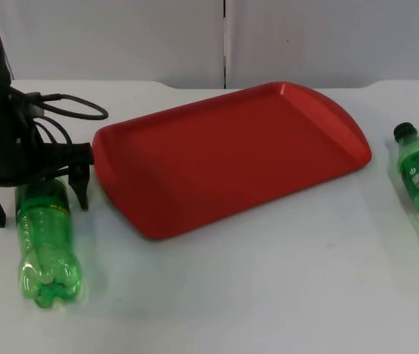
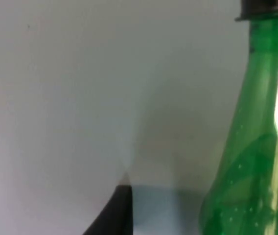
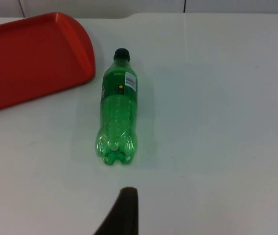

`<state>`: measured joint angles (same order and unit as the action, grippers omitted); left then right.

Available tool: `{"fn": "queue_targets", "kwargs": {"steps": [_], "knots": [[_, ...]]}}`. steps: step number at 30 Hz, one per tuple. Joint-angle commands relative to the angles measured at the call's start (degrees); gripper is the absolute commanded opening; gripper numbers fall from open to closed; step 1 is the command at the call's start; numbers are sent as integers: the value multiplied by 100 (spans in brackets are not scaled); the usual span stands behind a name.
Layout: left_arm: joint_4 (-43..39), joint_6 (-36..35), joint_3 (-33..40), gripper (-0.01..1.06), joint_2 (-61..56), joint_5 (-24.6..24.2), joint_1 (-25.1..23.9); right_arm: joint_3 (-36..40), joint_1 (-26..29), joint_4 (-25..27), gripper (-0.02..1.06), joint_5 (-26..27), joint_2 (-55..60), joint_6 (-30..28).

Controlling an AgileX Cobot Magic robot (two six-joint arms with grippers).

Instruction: Place the bottle upright on the tray.

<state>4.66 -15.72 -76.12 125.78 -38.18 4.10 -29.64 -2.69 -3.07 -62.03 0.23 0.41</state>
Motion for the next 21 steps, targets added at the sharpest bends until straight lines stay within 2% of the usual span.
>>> {"fn": "queue_targets", "kwargs": {"steps": [1, 9, 11, 13, 14, 15, 18, 21], "knots": [[90, 34, -24, 105, 46, 31, 28, 14, 31, 35, 88, 29, -23, 24], [188, 44, -24, 102, 97, -7, 58, 14, 31, 35, 88, 29, -23, 24], [188, 44, -24, 86, 97, -99, 58, 14, 31, 35, 88, 29, -23, 24], [188, 44, -24, 62, 97, -202, 58, 14, 31, 35, 88, 29, -23, 24], [188, 44, -24, 62, 97, -202, 58, 14, 31, 35, 88, 29, -23, 24], [188, 44, -24, 50, 97, -262, 58, 14, 31, 35, 88, 29, -23, 24], [157, 105, -24, -1, 97, -312, 58, 14, 31, 35, 88, 29, -23, 24], [128, 181, -24, 0, 97, -289, 58, 14, 31, 35, 88, 29, -23, 24]]}}
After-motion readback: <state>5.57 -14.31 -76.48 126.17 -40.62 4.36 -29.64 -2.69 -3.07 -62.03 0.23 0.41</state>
